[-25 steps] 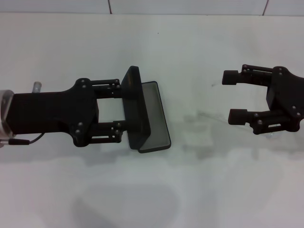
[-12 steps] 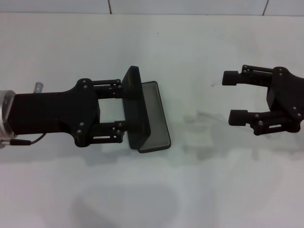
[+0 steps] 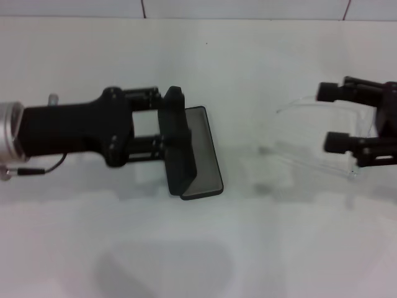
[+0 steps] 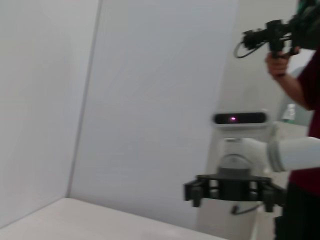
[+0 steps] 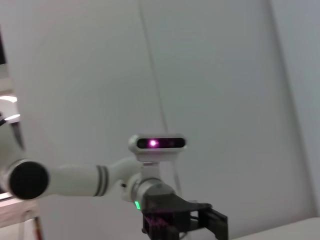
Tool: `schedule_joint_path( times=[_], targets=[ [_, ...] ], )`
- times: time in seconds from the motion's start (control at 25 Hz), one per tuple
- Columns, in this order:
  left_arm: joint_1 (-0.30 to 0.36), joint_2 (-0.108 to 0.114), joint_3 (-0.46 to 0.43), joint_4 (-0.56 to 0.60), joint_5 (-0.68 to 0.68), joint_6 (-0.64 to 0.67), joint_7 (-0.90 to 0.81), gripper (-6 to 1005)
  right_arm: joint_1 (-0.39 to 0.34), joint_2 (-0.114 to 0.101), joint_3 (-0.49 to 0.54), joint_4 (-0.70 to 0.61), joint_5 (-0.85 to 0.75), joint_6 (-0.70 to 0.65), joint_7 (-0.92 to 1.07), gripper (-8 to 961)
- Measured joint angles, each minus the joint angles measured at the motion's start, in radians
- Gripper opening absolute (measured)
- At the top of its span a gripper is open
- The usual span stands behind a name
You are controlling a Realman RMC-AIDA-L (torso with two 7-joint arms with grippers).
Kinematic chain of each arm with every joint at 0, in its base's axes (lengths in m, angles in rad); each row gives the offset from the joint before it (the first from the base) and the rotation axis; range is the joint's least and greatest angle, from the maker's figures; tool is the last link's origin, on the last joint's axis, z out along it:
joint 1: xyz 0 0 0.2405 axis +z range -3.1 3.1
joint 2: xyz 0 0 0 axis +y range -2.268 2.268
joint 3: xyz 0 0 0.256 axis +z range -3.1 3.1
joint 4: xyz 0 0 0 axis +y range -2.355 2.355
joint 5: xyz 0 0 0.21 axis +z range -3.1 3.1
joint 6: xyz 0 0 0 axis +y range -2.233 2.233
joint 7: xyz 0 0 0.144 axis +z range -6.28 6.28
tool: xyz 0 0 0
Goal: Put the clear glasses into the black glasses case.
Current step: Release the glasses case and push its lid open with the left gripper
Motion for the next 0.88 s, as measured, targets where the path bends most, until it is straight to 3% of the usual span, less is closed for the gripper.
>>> schedule_joint_path(
  times=[0.16,0.48,0.68,0.88],
  targets=[
    [0.002,-0.037,0.004,0.161,0.015,-0.072,-0.119,664,-0.060,-0.005,0.076,-0.040,-0.003,-0.017,0.009,884],
    [-0.003,-0.041,0.033,0.423,0.064,-0.198,-0.428,663,-0.172,-0.017,0.243,-0.073,-0.005,-0.060,0.033,883],
    [-0.033,-0.043,0.100,0.685,0.328,-0.291,-0.800,663,-0.225,-0.020,0.348,-0.085,-0.005,-0.102,0.044,884],
    [-0.074,-0.045,0.280,0.857,0.612,-0.309,-1.142,663,-0.257,-0.020,0.417,-0.086,-0.007,-0.116,0.045,884]
  ],
)
